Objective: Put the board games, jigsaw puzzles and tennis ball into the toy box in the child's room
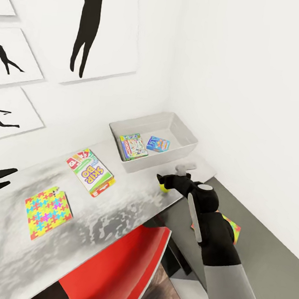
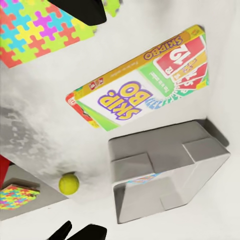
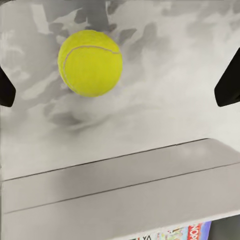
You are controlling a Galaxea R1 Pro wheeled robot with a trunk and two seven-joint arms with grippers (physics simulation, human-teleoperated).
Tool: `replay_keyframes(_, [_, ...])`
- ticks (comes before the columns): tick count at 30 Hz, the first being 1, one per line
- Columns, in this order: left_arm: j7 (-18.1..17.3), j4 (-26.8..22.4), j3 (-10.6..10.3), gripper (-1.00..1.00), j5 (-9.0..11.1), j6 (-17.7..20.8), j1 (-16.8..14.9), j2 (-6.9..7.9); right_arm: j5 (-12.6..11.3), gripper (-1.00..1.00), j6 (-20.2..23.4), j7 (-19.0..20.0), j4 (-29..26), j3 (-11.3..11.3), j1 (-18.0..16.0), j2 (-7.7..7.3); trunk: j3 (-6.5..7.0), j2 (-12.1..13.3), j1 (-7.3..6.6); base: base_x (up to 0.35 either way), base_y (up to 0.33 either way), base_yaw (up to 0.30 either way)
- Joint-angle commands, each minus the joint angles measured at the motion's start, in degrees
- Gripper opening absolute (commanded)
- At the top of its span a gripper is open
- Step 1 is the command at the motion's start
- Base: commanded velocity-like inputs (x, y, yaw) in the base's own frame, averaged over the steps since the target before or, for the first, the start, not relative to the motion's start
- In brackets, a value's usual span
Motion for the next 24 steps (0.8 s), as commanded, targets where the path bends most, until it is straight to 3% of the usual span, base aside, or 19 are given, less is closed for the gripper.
replay_keyframes(1, [-0.6,0.0,0.1,1.0,-0.6,0.2,0.0,0.01,0.5,1.0,0.3,0.1,1.2,0.0,-0.8,0.02,-0.09,-0.1,0.02,0.0,0.0,0.023])
replay_keyframes(3, [-0.5,0.0,0.2,1.0,-0.6,0.2,0.2,-0.05,0.5,1.0,0.2,-0.7,5.1,0.0,-2.9,0.02,-0.09,-0.1,0.02,0.0,0.0,0.011])
replay_keyframes(13, [-0.2,0.0,0.4,1.0,-0.8,0.2,0.3,-0.2,0.7,1.0,0.2,-1.8,9.8,0.6,-4.5,0.67,-0.1,-0.1,0.02,0.0,0.0,0.002])
replay_keyframes(20, [-0.2,0.0,0.4,1.0,-0.8,0.2,0.3,-0.18,0.7,1.0,0.4,-8.4,14.4,4.2,-6.2,1.35,-0.1,-0.1,0.02,0.0,0.0,0.0])
replay_keyframes(24, [-0.2,0.0,0.4,1.0,-0.8,0.2,0.3,-0.08,0.6,1.0,0.4,-9.7,15.5,4.7,-6.6,1.45,-0.1,-0.1,0.02,0.0,0.0,0.0])
